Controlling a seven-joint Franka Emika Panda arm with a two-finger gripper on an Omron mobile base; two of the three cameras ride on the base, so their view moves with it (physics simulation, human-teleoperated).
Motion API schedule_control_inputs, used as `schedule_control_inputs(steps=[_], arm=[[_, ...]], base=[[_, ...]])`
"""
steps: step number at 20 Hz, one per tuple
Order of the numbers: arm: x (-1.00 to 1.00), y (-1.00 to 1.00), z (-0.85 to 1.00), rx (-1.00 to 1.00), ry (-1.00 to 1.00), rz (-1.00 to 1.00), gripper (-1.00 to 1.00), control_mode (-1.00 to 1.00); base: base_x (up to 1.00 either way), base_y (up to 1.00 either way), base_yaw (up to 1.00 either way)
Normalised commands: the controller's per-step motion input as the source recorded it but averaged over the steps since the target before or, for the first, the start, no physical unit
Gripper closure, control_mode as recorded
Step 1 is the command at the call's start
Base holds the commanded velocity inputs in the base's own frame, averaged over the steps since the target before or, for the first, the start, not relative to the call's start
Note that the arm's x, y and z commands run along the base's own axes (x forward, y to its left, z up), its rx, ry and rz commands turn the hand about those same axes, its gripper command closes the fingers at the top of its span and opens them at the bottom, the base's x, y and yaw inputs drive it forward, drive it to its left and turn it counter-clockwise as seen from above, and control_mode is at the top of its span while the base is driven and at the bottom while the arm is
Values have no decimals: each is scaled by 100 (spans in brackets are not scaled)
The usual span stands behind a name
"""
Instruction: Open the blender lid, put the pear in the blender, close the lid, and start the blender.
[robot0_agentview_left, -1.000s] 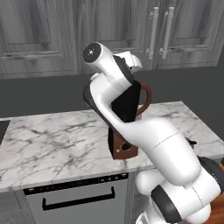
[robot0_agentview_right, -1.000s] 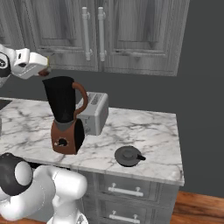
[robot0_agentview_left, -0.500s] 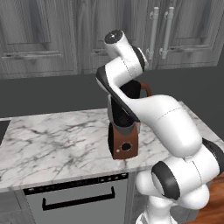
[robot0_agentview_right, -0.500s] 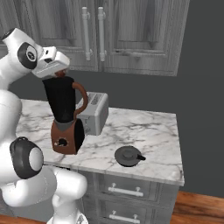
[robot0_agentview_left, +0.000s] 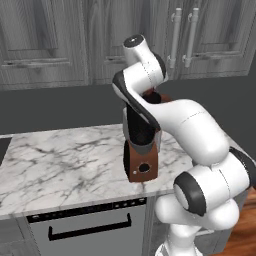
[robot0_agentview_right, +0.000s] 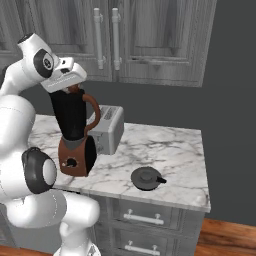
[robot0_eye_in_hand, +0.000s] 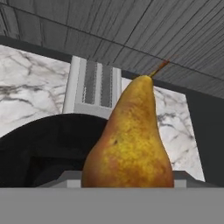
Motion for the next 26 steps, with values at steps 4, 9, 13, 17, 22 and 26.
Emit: schedule_control_inputs(steps=[4, 9, 13, 17, 22, 26], arm=[[24, 1, -39, 0, 8, 5, 100, -100], [10, 0, -31, 6, 9, 6, 100, -100], [-19, 6, -20, 9, 0, 4, 100, -100], [-29, 8, -6, 7, 0, 1, 100, -100], [-29, 0, -4, 5, -1, 0, 100, -100], [0, 0, -21, 5, 2, 0, 100, -100]], base=[[0, 0, 0], [0, 0, 0], [0, 0, 0], [0, 0, 0], [0, 0, 0], [0, 0, 0]])
